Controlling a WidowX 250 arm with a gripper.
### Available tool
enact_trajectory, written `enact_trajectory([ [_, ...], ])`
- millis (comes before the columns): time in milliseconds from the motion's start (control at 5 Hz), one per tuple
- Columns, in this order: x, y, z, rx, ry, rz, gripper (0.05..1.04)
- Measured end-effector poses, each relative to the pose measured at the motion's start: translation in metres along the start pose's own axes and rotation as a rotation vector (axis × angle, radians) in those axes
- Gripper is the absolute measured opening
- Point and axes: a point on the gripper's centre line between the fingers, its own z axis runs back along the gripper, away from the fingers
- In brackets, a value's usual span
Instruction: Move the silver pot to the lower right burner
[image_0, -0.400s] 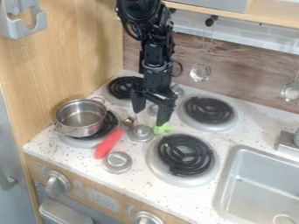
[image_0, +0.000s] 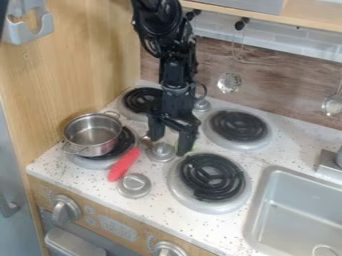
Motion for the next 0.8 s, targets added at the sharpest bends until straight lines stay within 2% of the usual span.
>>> enact_trajectory([
  [200, -0.01, 0.03, 0.029, 0.022, -0.082, 0.076, 0.999],
  [400, -0.016, 0.039, 0.037, 0.053, -0.085, 0.087, 0.999],
  [600, -0.028, 0.062, 0.038, 0.067, -0.083, 0.144, 0.999],
  [800, -0.038, 0.077, 0.03, 0.066, -0.064, 0.185, 0.999],
])
